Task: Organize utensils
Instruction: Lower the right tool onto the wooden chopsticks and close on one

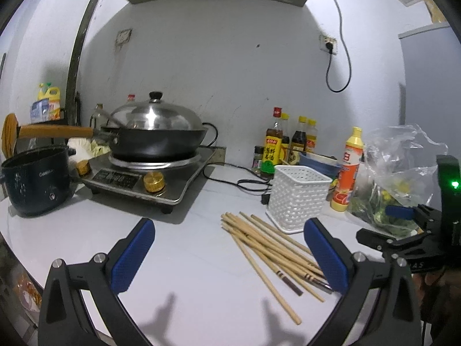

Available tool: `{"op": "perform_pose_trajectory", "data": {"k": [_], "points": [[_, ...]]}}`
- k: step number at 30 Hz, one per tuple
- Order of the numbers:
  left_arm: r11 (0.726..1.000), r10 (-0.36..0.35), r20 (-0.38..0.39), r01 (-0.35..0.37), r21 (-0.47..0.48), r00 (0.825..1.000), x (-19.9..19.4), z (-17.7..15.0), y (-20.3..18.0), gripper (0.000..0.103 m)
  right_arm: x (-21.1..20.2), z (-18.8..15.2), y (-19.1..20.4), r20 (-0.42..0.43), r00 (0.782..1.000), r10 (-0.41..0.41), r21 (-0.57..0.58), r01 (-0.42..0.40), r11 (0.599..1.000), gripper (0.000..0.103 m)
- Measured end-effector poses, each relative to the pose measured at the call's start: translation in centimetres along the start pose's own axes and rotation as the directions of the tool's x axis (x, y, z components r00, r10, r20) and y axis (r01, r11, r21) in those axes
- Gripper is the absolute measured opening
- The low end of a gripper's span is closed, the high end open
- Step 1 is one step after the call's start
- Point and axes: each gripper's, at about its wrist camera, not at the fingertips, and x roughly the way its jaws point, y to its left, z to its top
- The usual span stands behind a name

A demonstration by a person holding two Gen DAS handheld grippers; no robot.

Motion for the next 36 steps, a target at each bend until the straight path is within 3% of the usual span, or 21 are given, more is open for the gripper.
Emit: {"op": "perform_pose_trajectory", "data": {"k": [4,9,15,29,35,36], "points": [[0.999,0.02,-0.022,-0.021,-0.027,1.0,0.7,0.0,2.1,0.103,2.8,0.9,1.4,-0.069,0.996,0.057,-0.017,-0.059,0.998,0.099],[0.998,0.033,-0.052,-0.035,-0.049,0.998,1.2,-0.2,4.3,0.103,6.3,1.6,4.0,-0.151,0.985,0.085,-0.077,-0.098,0.992,0.069],[0.997,0.02,-0.094,-0.027,-0.074,0.995,2.2,-0.9,6.6,0.103,10.4,2.3,6.3,-0.244,0.965,0.091,-0.129,-0.126,0.984,0.043],[0.991,-0.003,-0.154,-0.018,-0.132,0.988,4.3,-1.5,8.8,0.103,16.3,2.7,8.9,-0.385,0.915,0.119,-0.183,-0.202,0.962,0.022],[0.992,0.001,-0.187,-0.025,-0.124,0.982,4.7,-1.2,7.9,0.103,17.2,2.6,9.2,-0.418,0.897,0.142,-0.2,-0.244,0.949,0.019],[0.992,0.003,-0.19,-0.027,-0.122,0.982,4.7,-1.2,7.7,0.103,17.2,2.7,9.3,-0.419,0.896,0.144,-0.206,-0.249,0.947,0.011]]}}
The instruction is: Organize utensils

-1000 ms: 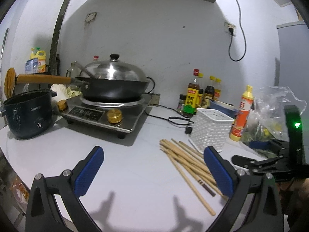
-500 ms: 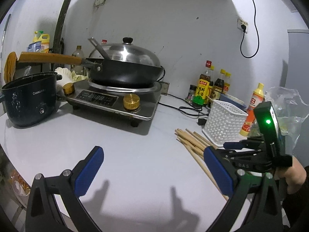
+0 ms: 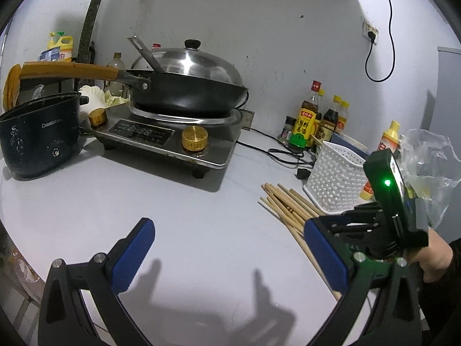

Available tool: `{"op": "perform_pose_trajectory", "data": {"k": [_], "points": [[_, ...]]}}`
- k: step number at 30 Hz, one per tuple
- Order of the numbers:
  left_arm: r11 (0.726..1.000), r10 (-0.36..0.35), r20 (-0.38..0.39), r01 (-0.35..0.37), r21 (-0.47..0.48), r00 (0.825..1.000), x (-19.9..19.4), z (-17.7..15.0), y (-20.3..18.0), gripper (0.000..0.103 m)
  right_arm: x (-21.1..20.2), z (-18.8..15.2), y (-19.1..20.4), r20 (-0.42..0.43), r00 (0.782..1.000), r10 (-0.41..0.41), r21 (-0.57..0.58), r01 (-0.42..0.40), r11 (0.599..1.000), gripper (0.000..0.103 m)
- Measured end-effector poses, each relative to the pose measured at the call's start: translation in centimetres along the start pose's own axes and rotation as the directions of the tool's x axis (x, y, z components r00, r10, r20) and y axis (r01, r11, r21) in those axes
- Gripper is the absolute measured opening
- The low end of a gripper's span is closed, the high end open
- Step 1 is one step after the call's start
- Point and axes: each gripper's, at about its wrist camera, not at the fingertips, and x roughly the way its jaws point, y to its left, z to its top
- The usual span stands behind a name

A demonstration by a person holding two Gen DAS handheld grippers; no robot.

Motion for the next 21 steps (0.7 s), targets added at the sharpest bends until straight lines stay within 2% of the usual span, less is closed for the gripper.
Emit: {"op": "perform_pose_trajectory", "data": {"k": [2,7,11,16,21], "points": [[1.0,0.0,-0.013,0.0,0.002,1.0,0.3,0.0,-0.4,0.103,0.0,0.1,0.0,-0.003,1.0,0.004,-0.01,-0.004,1.0,0.007],[1.0,-0.008,-0.079,0.01,0.022,0.997,1.9,-0.4,-2.3,0.103,-0.1,-0.1,-0.7,0.013,0.999,0.049,0.005,-0.049,0.999,0.006],[0.999,-0.013,-0.141,0.021,0.05,0.99,3.3,-0.9,-4.3,0.103,-1.4,-0.4,-1.5,0.063,0.994,0.088,0.022,-0.089,0.996,0.006],[0.996,-0.016,-0.203,0.035,0.087,0.979,5.0,-1.1,-7.0,0.103,-4.3,-1.3,-3.1,0.159,0.977,0.141,0.07,-0.154,0.986,0.006],[0.992,-0.03,-0.243,0.058,0.11,0.969,6.7,-0.9,-9.7,0.103,-6.8,-2.7,-4.5,0.22,0.956,0.193,0.086,-0.216,0.973,0.006]]}}
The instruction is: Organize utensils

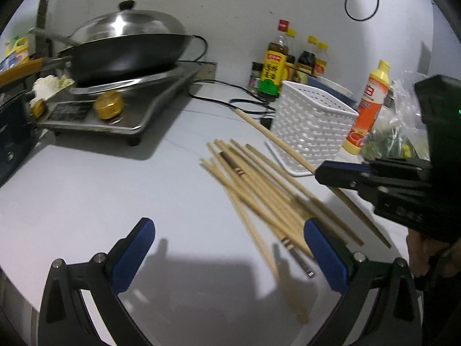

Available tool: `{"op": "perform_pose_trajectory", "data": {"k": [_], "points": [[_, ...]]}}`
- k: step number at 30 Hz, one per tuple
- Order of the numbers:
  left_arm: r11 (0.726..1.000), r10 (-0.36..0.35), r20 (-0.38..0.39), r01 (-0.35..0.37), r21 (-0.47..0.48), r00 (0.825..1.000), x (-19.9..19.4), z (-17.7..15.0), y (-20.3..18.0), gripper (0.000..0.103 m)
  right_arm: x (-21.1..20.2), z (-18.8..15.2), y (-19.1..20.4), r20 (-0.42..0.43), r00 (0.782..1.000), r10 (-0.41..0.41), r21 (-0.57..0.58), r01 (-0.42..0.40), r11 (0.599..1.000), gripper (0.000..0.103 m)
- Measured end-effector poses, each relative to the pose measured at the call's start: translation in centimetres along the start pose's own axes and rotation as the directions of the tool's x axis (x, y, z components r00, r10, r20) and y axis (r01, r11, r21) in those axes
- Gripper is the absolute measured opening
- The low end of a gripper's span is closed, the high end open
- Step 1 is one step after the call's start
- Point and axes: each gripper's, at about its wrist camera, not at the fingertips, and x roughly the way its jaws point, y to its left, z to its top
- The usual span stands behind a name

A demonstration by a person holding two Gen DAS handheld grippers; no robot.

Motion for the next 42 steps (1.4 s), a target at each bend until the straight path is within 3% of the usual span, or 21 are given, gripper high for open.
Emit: {"op": "perform_pose_trajectory", "data": {"k": [2,4,9,14,19,22,31,39,42], "points": [[1.0,-0.019,-0.029,0.019,-0.007,0.999,1.2,0.4,-0.6,0.103,-1.1,-0.5,-0.5,0.024,0.999,0.022,0.002,-0.022,1.0,0.006],[0.999,-0.04,-0.086,0.038,-0.031,0.995,3.0,0.8,-0.9,0.092,-2.3,-0.9,-1.0,0.044,0.998,0.048,0.01,-0.048,0.999,0.006],[0.998,-0.034,-0.172,0.025,-0.058,0.985,6.0,1.2,-1.2,0.076,-4.5,-1.4,-2.3,0.119,0.989,0.085,0.016,-0.088,0.996,0.006],[0.998,-0.01,-0.205,-0.002,-0.058,0.979,7.1,1.6,-0.9,0.063,-5.5,-1.1,-4.1,0.169,0.983,0.069,0.045,-0.077,0.996,0.006],[0.996,-0.022,-0.226,0.002,-0.089,0.974,7.3,2.2,-0.4,0.034,-6.2,-1.1,-5.5,0.198,0.978,0.063,0.068,-0.078,0.995,0.006],[0.996,-0.021,-0.22,0.001,-0.092,0.975,7.2,2.3,-0.4,0.024,-6.1,-1.0,-5.8,0.205,0.977,0.062,0.071,-0.078,0.994,0.006],[0.988,-0.083,-0.215,0.052,-0.146,0.973,7.1,2.3,0.2,0.003,-6.2,-1.2,-5.8,0.213,0.976,0.055,0.091,-0.075,0.993,0.006],[0.985,-0.11,-0.213,0.079,-0.152,0.971,7.1,2.0,0.4,0.0,-6.5,-1.0,-5.4,0.212,0.976,0.05,0.081,-0.068,0.994,0.006],[0.993,-0.061,-0.23,0.036,-0.11,0.971,7.2,2.2,0.1,0.0,-6.5,-0.9,-5.2,0.207,0.977,0.046,0.076,-0.063,0.995,0.006]]}}
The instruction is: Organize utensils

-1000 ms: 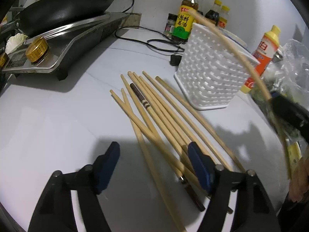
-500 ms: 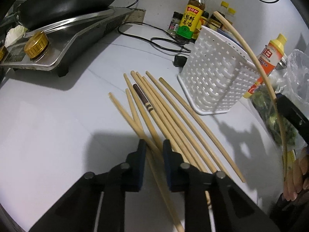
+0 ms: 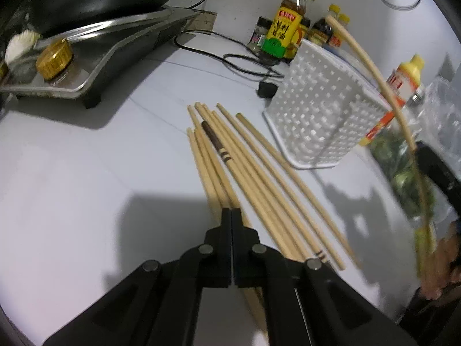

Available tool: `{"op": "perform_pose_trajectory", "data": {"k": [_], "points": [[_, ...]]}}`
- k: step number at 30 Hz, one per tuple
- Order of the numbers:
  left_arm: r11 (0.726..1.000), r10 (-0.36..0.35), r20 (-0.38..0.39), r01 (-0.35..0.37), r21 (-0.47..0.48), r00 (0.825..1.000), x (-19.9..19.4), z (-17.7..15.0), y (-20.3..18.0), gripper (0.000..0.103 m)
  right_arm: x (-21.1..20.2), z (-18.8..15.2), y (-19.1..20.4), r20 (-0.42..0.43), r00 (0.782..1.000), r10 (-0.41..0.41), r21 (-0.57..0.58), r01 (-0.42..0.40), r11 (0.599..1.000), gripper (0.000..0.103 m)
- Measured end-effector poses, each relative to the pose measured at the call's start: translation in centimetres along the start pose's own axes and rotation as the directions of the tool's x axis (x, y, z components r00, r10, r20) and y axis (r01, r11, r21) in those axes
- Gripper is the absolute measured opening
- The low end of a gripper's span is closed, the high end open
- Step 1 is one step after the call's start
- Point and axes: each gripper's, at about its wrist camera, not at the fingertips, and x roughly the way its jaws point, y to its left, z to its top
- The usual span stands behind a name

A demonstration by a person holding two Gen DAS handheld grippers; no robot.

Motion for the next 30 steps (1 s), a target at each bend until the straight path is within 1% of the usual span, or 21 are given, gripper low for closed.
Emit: {"op": "perform_pose_trajectory", "data": {"k": [3,5,6,7,9,14,16,19,20,21,22,24,27,29,30], "points": [[0.997,0.076,-0.006,-0.075,0.021,0.997,0.1,0.3,-0.1,0.0,0.0,-0.1,0.2,0.001,1.0,0.002,-0.003,-0.002,1.0,0.006],[0.995,0.091,-0.005,-0.09,0.032,0.996,0.1,0.3,-0.1,0.005,0.0,0.0,0.3,0.002,1.0,0.003,-0.005,-0.003,1.0,0.006],[0.995,0.096,-0.004,-0.096,0.036,0.995,0.2,0.3,-0.1,0.013,0.0,0.0,0.4,0.001,1.0,0.003,-0.005,-0.003,1.0,0.006],[0.994,0.104,-0.001,-0.103,0.038,0.995,0.2,0.3,-0.1,0.029,0.0,0.0,0.4,0.0,1.0,0.004,-0.004,-0.004,1.0,0.006],[0.992,0.125,-0.014,-0.124,0.03,0.992,0.4,0.3,0.0,0.045,0.0,-0.1,0.5,0.0,1.0,0.002,-0.007,-0.002,1.0,0.006],[0.99,0.13,-0.012,-0.129,0.049,0.991,0.3,0.2,-0.3,0.045,-0.2,-0.1,0.4,0.004,1.0,0.0,-0.008,0.0,1.0,0.006],[0.989,0.134,-0.005,-0.133,0.061,0.991,0.3,0.1,-0.3,0.049,-0.3,-0.1,0.4,0.009,1.0,0.002,-0.006,-0.002,1.0,0.006],[0.981,0.174,0.013,-0.174,0.088,0.985,0.2,-0.1,-0.4,0.049,0.3,-0.4,0.1,-0.005,1.0,0.006,-0.002,-0.006,1.0,0.006],[0.977,0.188,0.019,-0.189,0.097,0.982,0.2,-0.1,-0.3,0.049,0.9,-0.7,0.0,-0.024,1.0,0.003,0.004,-0.002,1.0,0.006],[0.974,0.201,0.008,-0.2,0.102,0.98,0.4,-0.1,-0.1,0.049,1.7,-1.1,-0.2,-0.048,0.999,-0.002,0.013,0.003,1.0,0.006],[0.969,0.217,0.02,-0.218,0.113,0.976,0.4,-0.2,0.1,0.049,2.6,-1.7,-0.5,-0.082,0.997,0.001,0.025,0.001,1.0,0.006],[0.97,0.213,0.027,-0.215,0.114,0.977,0.4,-0.3,0.4,0.049,4.0,-2.6,-1.0,-0.136,0.991,0.004,0.049,0.003,0.999,0.006],[0.97,0.214,0.032,-0.216,0.114,0.976,0.5,-0.3,0.6,0.048,5.8,-3.7,-0.7,-0.202,0.979,0.04,0.063,-0.028,0.998,0.006],[0.969,0.214,0.034,-0.217,0.118,0.976,0.6,-0.1,0.5,0.037,6.5,-4.0,0.0,-0.218,0.974,0.06,0.05,-0.05,0.997,0.006],[0.97,0.208,0.034,-0.21,0.125,0.978,0.7,0.0,0.4,0.025,6.8,-3.9,0.3,-0.226,0.972,0.07,0.043,-0.062,0.997,0.006]]}}
